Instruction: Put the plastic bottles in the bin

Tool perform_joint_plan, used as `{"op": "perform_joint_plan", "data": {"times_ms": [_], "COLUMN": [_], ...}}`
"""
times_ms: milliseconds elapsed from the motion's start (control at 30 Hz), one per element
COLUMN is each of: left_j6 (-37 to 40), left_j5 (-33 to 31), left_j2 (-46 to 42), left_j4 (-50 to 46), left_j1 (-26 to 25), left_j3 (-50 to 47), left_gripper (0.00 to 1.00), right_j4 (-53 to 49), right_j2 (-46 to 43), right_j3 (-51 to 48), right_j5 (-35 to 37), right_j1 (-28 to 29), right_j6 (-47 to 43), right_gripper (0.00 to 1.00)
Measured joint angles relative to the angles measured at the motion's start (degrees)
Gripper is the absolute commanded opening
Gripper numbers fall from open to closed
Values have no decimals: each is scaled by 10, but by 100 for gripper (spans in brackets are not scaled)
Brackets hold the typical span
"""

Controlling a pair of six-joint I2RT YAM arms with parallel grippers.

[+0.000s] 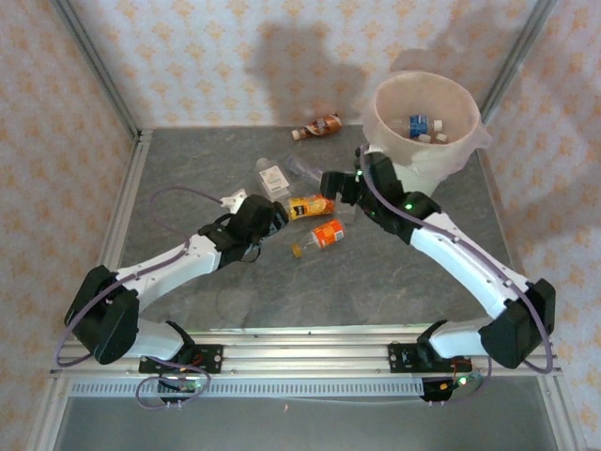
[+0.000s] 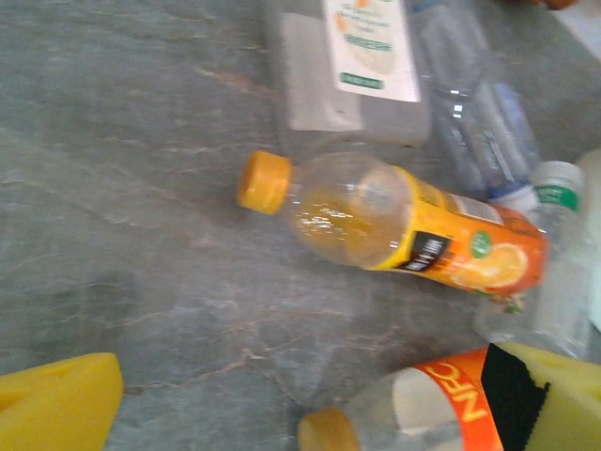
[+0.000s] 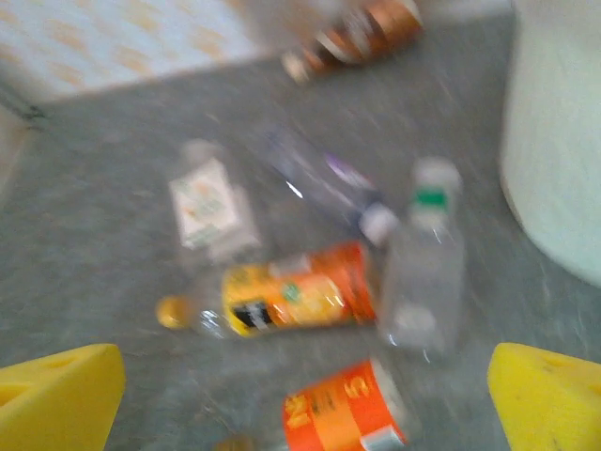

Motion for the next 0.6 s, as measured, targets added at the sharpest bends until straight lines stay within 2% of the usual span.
{"op": "perform_joint_plan", "data": {"times_ms": [200, 300, 433, 600], "left_j6": [-31, -45, -53, -54], "left_j5": [-15, -17, -19, -19], "left_j2": [14, 17, 18, 19], "left_j4": [-58, -72, -84, -96], "left_j1": [0, 0, 0, 0], "left_j3": [15, 17, 18, 18], "left_gripper": [100, 100, 100, 100], "right_j4": [21, 26, 50, 61], "right_j2": [12, 49, 104, 155], "right_j3": [-117, -128, -122, -98], "right_j5": [3, -1, -27, -35], "right_j1": [19, 47, 64, 86], "right_j6": [257, 357, 441, 498], "right_gripper": [99, 99, 99, 97]}}
